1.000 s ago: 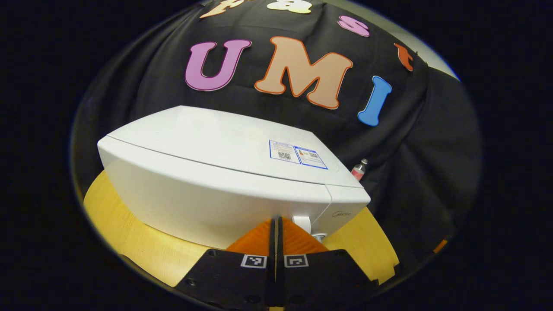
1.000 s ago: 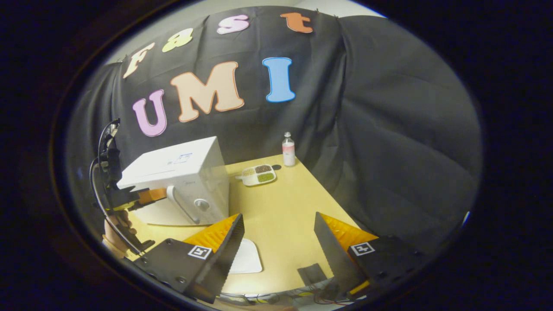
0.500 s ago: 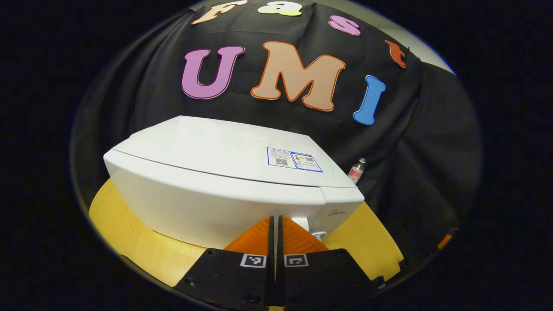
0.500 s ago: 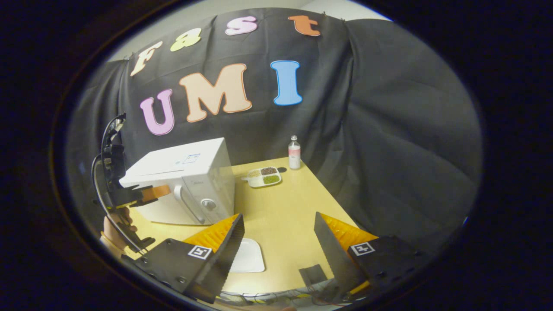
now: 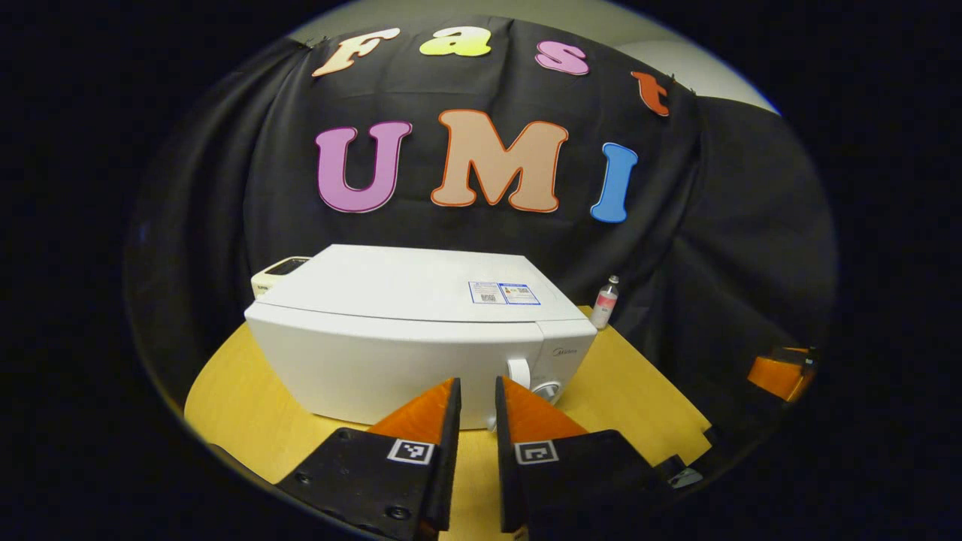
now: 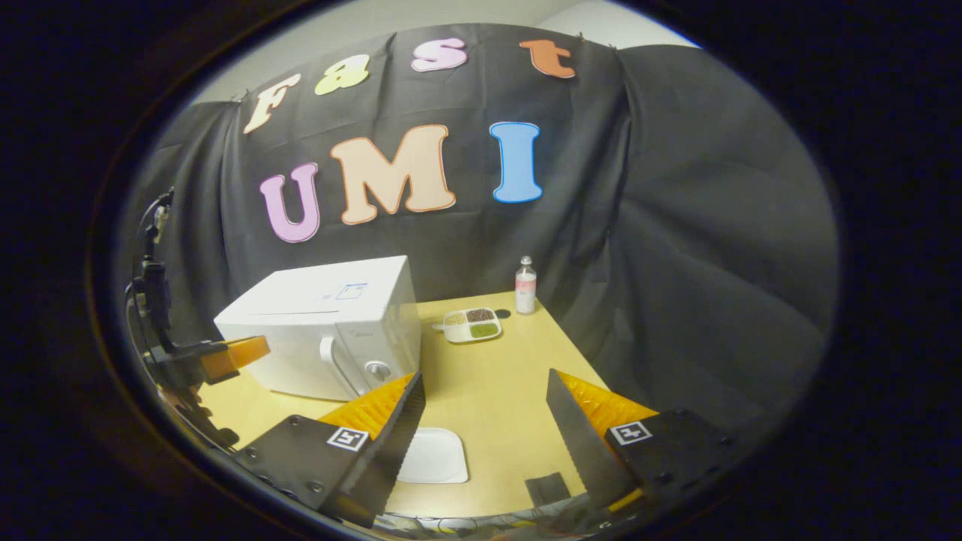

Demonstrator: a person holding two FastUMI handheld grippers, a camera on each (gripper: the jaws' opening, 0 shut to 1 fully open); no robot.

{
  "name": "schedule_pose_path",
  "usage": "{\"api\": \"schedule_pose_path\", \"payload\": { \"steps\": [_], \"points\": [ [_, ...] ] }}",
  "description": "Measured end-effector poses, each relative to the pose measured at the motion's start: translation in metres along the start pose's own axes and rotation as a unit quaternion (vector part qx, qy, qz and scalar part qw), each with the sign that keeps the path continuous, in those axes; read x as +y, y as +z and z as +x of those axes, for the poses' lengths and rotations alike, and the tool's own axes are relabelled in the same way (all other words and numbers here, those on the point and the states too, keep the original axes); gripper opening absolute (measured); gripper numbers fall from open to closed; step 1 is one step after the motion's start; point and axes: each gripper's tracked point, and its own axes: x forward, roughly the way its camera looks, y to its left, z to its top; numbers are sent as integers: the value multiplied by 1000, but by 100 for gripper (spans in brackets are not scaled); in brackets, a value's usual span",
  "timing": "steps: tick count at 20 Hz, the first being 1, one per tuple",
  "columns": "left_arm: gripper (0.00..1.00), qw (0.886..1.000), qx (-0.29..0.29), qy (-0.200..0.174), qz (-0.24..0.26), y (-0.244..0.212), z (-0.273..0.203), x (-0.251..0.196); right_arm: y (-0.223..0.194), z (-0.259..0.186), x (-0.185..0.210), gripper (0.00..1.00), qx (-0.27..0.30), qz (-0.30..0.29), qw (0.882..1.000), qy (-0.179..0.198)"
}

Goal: Open the microwave oven with the left hand, put the food in, and close the microwave oven.

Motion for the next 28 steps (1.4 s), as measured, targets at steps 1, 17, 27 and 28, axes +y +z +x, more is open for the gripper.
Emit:
{"api": "schedule_pose_path", "payload": {
  "steps": [1, 17, 27, 28],
  "points": [
    [37, 1000, -2, 4, 7, 3, -4, 2, 4, -1, 0, 100, -3, -3, 1000, 1],
    [96, 997, -66, 38, -27, 65, -61, -12, 65, -17, -8, 92, -57, -30, 997, 34],
    [96, 997, -60, 45, -21, 62, -61, -49, 77, -24, -38, 92, -72, -32, 996, 38],
    [96, 997, -59, 45, -21, 60, -61, -53, 78, -23, -42, 92, -73, -33, 996, 38]
  ]
}}
